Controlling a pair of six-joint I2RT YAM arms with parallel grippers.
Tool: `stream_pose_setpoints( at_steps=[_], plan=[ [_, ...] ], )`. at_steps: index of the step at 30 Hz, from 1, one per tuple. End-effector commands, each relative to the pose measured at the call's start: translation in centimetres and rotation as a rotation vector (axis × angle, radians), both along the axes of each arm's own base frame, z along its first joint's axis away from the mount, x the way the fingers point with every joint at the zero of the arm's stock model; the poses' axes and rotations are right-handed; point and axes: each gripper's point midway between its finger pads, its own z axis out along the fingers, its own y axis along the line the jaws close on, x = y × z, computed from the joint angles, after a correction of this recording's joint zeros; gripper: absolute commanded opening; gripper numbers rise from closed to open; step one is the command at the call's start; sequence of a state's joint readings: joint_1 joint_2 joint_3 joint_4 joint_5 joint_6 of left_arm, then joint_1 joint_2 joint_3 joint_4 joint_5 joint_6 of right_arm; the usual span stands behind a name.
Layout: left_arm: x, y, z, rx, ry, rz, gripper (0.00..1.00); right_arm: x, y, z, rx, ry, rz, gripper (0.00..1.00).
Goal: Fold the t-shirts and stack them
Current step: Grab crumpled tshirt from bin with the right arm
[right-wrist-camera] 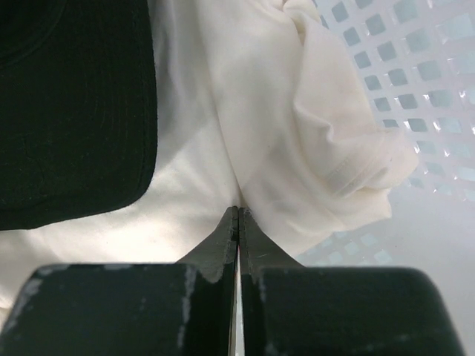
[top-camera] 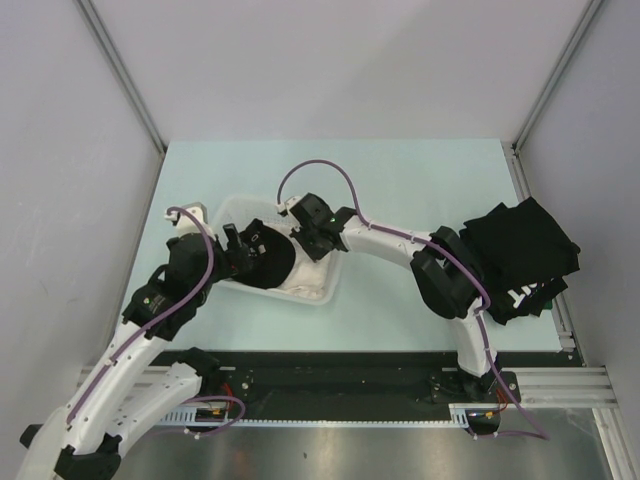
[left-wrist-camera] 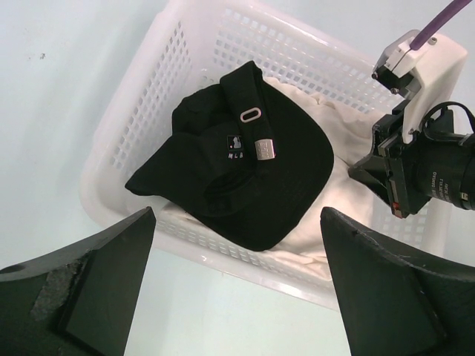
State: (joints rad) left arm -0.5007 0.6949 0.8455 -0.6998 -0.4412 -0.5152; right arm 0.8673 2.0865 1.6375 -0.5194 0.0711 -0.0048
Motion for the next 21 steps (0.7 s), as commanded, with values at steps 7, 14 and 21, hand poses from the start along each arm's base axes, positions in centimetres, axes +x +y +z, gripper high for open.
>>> stream_pose_setpoints(
  at_steps=[7, 14, 21],
  plan=[
    [-0.2, 0.6, 0.2, 0.011, -0.017, 0.013, 0.98, 2.5, 0.1, 7.5, 0.079, -0.111, -0.046, 0.00],
    [-0.1, 0.4, -0.3, -0.002, -0.015, 0.015, 0.98, 5.2, 0.6, 15.9, 0.177, -0.236, -0.083, 0.00],
    [0.2, 0.1, -0.5, -0.007, -0.009, 0.007, 0.98, 6.8, -0.3, 16.9, 0.186, -0.193, -0.100, 0.00]
  ],
)
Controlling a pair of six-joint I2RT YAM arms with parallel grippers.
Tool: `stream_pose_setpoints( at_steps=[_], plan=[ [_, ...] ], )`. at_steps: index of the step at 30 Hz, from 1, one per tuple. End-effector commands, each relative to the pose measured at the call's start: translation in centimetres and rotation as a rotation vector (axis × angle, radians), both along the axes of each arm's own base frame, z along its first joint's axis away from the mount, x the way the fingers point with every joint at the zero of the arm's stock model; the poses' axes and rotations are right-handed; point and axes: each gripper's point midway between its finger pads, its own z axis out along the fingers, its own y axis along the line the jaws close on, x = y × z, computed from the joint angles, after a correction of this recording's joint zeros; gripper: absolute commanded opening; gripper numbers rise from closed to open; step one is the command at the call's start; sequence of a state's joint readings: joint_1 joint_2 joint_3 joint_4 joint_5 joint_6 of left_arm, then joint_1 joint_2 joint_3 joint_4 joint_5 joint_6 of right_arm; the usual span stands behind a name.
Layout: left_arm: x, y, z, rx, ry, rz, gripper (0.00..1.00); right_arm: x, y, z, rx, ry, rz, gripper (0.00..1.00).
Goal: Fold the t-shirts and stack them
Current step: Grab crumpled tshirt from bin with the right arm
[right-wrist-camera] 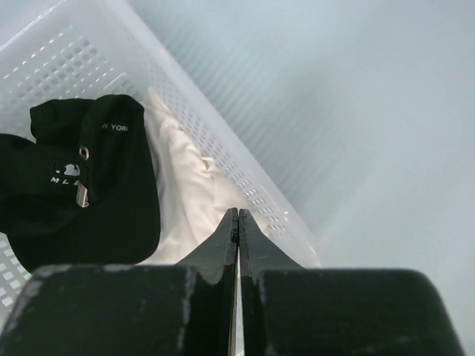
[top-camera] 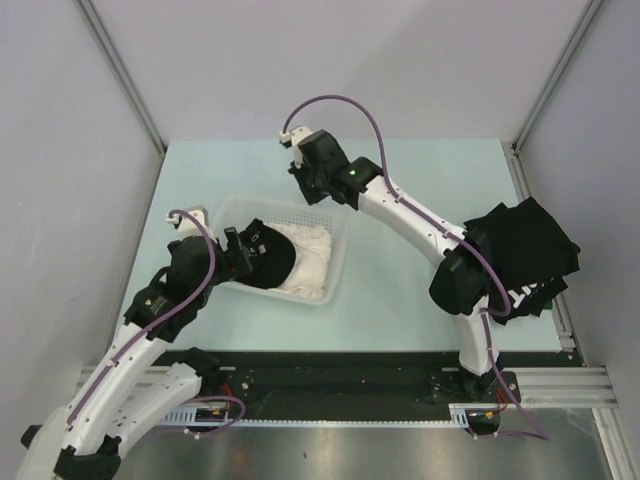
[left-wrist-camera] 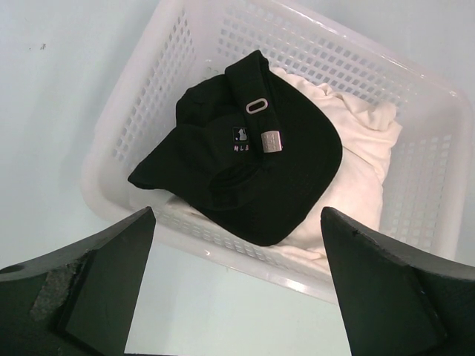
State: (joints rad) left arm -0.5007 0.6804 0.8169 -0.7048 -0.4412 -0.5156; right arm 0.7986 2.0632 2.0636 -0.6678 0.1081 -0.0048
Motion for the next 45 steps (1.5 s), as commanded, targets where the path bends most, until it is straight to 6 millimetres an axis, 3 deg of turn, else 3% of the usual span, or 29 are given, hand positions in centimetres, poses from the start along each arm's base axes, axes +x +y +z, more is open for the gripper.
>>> stream_pose_setpoints(
  at_steps=[1, 3, 5, 7, 10, 13, 14, 25, 45],
  plan=[
    [0.6, -0.2, 0.5, -0.017, -0.027, 0.007, 0.98, -0.2, -1.7, 0.3, -0.027, 0.047, -0.010, 0.04],
    [0.6, -0.2, 0.5, -0.016, -0.027, 0.005, 0.98, -0.3, -1.8, 0.3, -0.012, 0.043, -0.004, 0.11],
    [0.7, -0.3, 0.5, -0.011, -0.025, -0.001, 0.98, -1.0, -2.1, -1.2, 0.003, 0.090, -0.008, 0.25],
    [0.7, -0.3, 0.5, -0.008, -0.022, -0.004, 0.98, -1.3, -2.3, -0.7, 0.042, 0.092, -0.018, 0.36],
    [0.7, -0.2, 0.5, -0.002, -0.022, -0.004, 0.98, -1.9, -2.9, -1.4, 0.055, 0.117, -0.026, 0.40],
    [0.9, -0.4, 0.5, -0.001, -0.022, -0.007, 0.99, -2.8, -3.3, -2.7, 0.061, 0.164, -0.022, 0.40],
    [0.9, -0.3, 0.5, -0.001, -0.023, -0.005, 0.99, -3.3, -3.5, -3.9, 0.053, 0.194, -0.020, 0.41],
    [1.1, -0.5, 0.5, -0.011, -0.025, -0.001, 0.99, -5.4, -4.0, -6.8, 0.086, 0.297, -0.003, 0.45],
    [0.9, -0.3, 0.5, -0.021, -0.029, 0.012, 0.99, -8.3, -2.1, -10.7, 0.036, 0.377, 0.064, 0.48]
  ],
)
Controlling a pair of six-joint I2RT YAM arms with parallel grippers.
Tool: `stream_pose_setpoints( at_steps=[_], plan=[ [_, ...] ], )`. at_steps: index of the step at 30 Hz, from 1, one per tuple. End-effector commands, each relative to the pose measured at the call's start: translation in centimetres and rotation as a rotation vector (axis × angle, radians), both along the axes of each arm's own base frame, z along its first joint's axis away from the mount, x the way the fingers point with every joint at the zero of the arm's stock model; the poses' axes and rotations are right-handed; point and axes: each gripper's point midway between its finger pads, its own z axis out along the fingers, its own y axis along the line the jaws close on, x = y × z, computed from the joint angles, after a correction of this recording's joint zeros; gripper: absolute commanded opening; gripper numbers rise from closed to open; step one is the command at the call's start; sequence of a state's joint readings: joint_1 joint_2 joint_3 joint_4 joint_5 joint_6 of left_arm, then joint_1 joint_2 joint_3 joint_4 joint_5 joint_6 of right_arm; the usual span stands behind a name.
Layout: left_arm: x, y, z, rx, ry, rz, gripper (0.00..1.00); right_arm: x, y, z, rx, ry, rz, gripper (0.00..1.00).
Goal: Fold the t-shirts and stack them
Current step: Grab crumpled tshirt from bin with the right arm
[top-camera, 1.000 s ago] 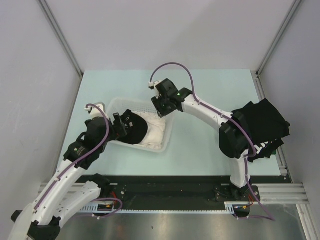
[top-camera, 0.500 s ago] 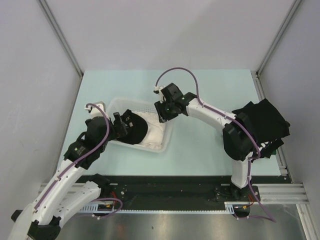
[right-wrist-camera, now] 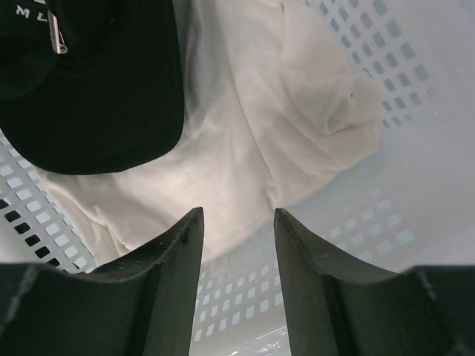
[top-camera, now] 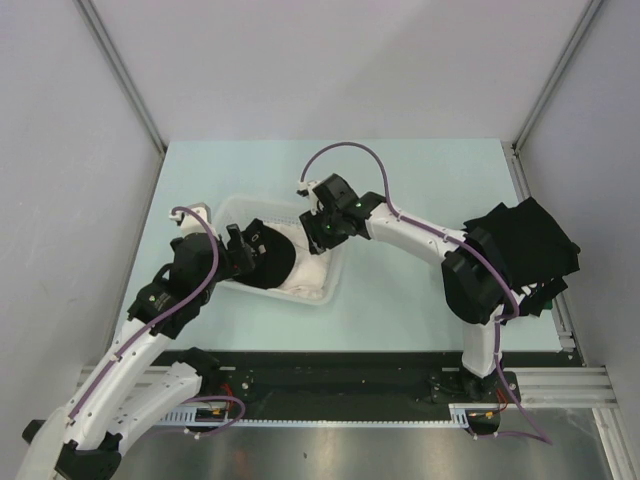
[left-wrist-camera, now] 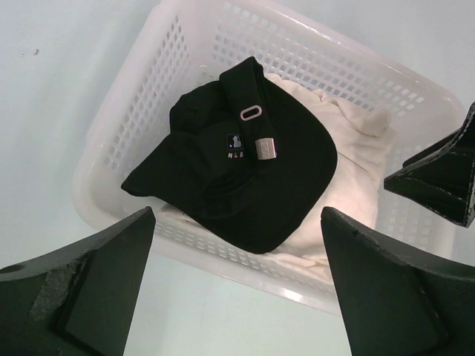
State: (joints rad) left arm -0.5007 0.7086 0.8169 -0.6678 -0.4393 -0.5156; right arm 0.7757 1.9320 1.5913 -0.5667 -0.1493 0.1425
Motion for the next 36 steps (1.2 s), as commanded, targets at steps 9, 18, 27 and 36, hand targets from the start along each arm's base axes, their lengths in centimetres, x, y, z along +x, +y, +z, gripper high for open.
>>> stream_pose_setpoints(
  at_steps=[9, 18, 27, 36],
  plan=[
    [0.1, 0.2, 0.8, -0.022, -0.033, 0.013, 0.99, -1.0, -0.1, -3.0, -0.042, 0.032, 0.015, 0.48],
    [0.0, 0.4, 1.5, -0.002, -0.039, 0.006, 0.99, -1.4, -0.3, -5.3, -0.056, 0.065, 0.015, 0.48],
    [-0.3, 0.9, 2.0, 0.016, -0.046, 0.010, 0.99, -2.1, 0.1, -7.5, -0.071, 0.104, 0.036, 0.40],
    [-0.2, 0.9, 2.0, 0.027, -0.041, 0.007, 1.00, -1.2, 0.3, -5.9, -0.053, 0.061, 0.017, 0.00]
  ],
)
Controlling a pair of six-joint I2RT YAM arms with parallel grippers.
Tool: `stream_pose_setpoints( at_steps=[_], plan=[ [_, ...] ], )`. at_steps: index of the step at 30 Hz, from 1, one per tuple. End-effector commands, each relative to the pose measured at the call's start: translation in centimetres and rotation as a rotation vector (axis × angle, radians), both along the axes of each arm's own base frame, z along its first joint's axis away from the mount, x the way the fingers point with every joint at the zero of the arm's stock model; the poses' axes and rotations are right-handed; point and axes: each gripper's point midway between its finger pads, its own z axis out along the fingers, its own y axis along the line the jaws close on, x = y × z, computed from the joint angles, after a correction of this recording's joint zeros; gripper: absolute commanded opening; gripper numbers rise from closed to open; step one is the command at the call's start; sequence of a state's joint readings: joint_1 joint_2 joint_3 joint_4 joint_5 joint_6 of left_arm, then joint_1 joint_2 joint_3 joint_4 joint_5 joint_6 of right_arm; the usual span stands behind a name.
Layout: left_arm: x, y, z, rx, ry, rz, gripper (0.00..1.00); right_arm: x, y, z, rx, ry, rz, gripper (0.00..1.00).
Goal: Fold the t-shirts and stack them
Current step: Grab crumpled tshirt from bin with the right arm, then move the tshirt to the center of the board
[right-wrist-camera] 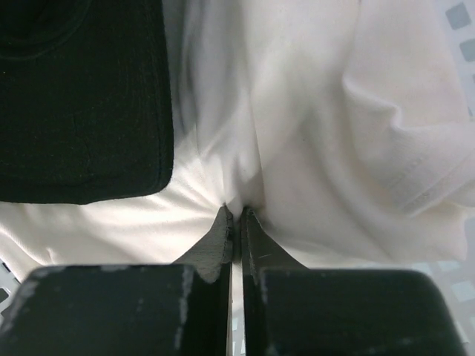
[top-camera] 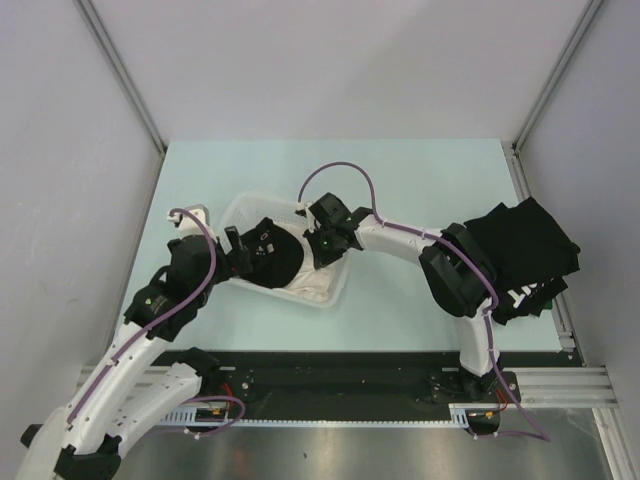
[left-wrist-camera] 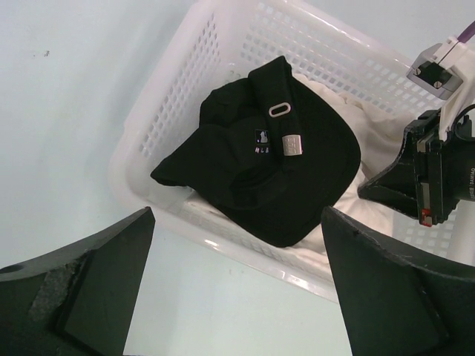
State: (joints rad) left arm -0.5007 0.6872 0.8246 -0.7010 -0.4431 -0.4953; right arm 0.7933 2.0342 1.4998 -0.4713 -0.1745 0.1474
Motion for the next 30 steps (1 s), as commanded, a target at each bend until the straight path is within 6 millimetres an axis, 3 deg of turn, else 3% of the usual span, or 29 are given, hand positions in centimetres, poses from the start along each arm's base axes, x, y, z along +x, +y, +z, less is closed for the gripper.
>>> stream_pose_setpoints(
  at_steps=[1, 4, 7, 8, 10, 11, 14, 15, 16, 17, 18, 20, 21, 24, 29, 30],
  plan=[
    [0.5, 0.3, 1.7, 0.005, -0.042, 0.012, 0.99, 0.6, 0.1, 1.8, 0.014, -0.043, -0.012, 0.00],
    [0.5, 0.1, 1.4, 0.000, -0.036, 0.006, 0.99, 1.6, 0.3, 4.9, 0.045, -0.111, -0.031, 0.00],
    [0.6, 0.0, 0.9, -0.008, -0.027, 0.007, 0.99, 3.3, 0.7, 9.4, 0.088, -0.209, -0.053, 0.00],
    [0.6, -0.1, 0.7, -0.013, -0.024, 0.007, 1.00, 4.6, 1.2, 12.2, 0.119, -0.267, -0.068, 0.00],
    [0.6, -0.2, 0.4, -0.019, -0.020, 0.006, 1.00, 5.6, 1.6, 14.2, 0.130, -0.301, -0.073, 0.00],
    [0.6, -0.3, 0.4, -0.024, -0.021, 0.007, 0.99, 6.8, 2.1, 17.0, 0.165, -0.355, -0.077, 0.00],
    [0.6, -0.4, 0.1, -0.034, -0.016, 0.008, 0.99, 8.6, 2.5, 19.1, 0.171, -0.392, -0.085, 0.00],
    [0.6, -0.5, 0.1, -0.036, -0.017, 0.009, 0.99, 9.5, 2.6, 21.9, 0.204, -0.434, -0.095, 0.00],
    [0.6, -0.5, 0.2, -0.040, -0.018, 0.011, 0.99, 10.2, 2.9, 21.6, 0.193, -0.435, -0.099, 0.00],
    [0.7, -0.5, 0.2, -0.045, -0.020, 0.013, 0.99, 11.0, 2.7, 22.7, 0.196, -0.461, -0.106, 0.00],
    [0.6, -0.5, 0.0, -0.045, -0.017, 0.014, 0.99, 11.6, 2.4, 25.2, 0.220, -0.501, -0.119, 0.00],
    [0.6, -0.4, 0.0, -0.049, -0.016, 0.018, 0.99, 12.7, 2.0, 26.6, 0.233, -0.527, -0.134, 0.00],
    [0.5, -0.4, -0.1, -0.050, -0.015, 0.019, 0.99, 13.2, 1.4, 28.4, 0.246, -0.565, -0.154, 0.00],
    [0.5, -0.4, -0.3, -0.052, -0.015, 0.020, 0.99, 14.9, -1.3, 30.5, 0.255, -0.615, -0.227, 0.00],
    [0.6, -0.6, -0.5, -0.056, -0.010, 0.015, 0.99, 17.3, -7.8, 33.1, 0.231, -0.689, -0.372, 0.00],
    [0.7, -0.7, -0.7, -0.053, -0.005, 0.015, 0.99, 17.2, -9.0, 35.1, 0.255, -0.728, -0.397, 0.00]
  ],
)
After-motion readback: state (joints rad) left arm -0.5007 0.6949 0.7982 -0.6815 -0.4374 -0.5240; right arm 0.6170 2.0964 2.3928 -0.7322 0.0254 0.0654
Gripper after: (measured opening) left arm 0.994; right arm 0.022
